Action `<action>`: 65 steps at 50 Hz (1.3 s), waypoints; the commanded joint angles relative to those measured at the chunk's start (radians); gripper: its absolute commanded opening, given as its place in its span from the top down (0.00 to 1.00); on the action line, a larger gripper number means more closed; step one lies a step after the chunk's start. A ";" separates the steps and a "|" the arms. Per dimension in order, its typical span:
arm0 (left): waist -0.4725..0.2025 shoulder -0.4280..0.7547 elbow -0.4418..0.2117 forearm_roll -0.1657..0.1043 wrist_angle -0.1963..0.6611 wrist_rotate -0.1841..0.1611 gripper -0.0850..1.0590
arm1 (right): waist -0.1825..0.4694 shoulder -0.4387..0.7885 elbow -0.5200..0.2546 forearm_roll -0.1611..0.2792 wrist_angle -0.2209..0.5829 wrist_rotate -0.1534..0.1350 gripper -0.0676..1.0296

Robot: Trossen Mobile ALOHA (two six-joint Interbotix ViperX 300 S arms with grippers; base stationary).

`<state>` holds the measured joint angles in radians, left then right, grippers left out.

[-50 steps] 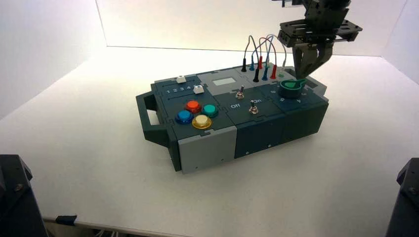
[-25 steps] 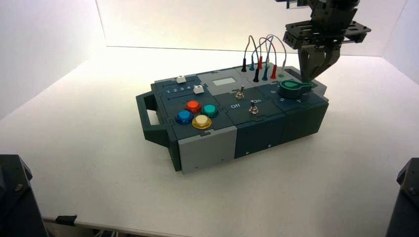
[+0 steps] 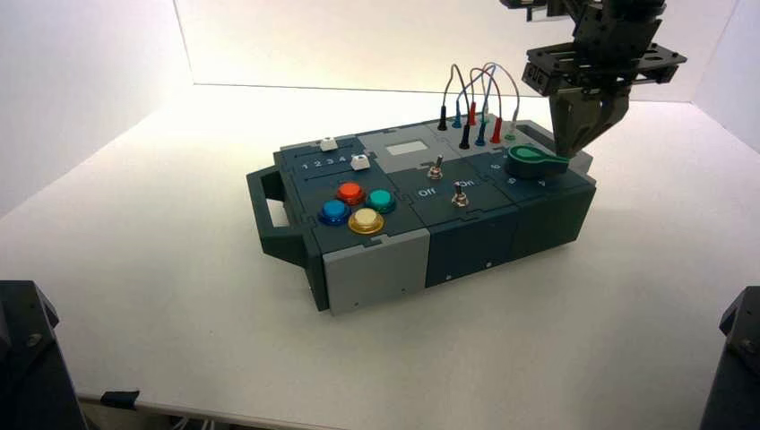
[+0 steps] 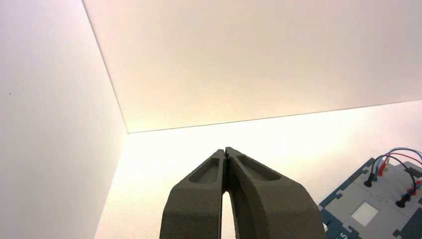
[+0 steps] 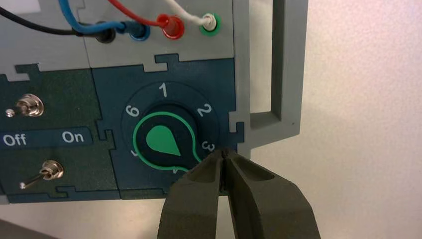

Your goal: Turn the knob to position 4.

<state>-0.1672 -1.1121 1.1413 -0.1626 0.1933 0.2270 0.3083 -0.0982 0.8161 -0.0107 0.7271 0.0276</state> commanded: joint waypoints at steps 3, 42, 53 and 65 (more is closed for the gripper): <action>-0.003 0.006 -0.031 0.000 -0.011 0.002 0.95 | 0.000 -0.025 -0.005 0.008 -0.003 -0.002 0.96; -0.003 0.006 -0.032 0.000 -0.011 0.002 0.95 | 0.025 -0.046 0.021 0.037 0.005 -0.002 0.96; -0.003 0.006 -0.032 0.000 -0.011 0.002 0.95 | 0.037 -0.046 0.025 0.043 0.005 -0.002 0.96; -0.003 0.006 -0.032 0.000 -0.011 0.002 0.95 | 0.041 -0.046 0.034 0.057 0.011 -0.002 0.96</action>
<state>-0.1657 -1.1121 1.1413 -0.1611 0.1933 0.2270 0.3390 -0.1227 0.8575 0.0368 0.7363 0.0276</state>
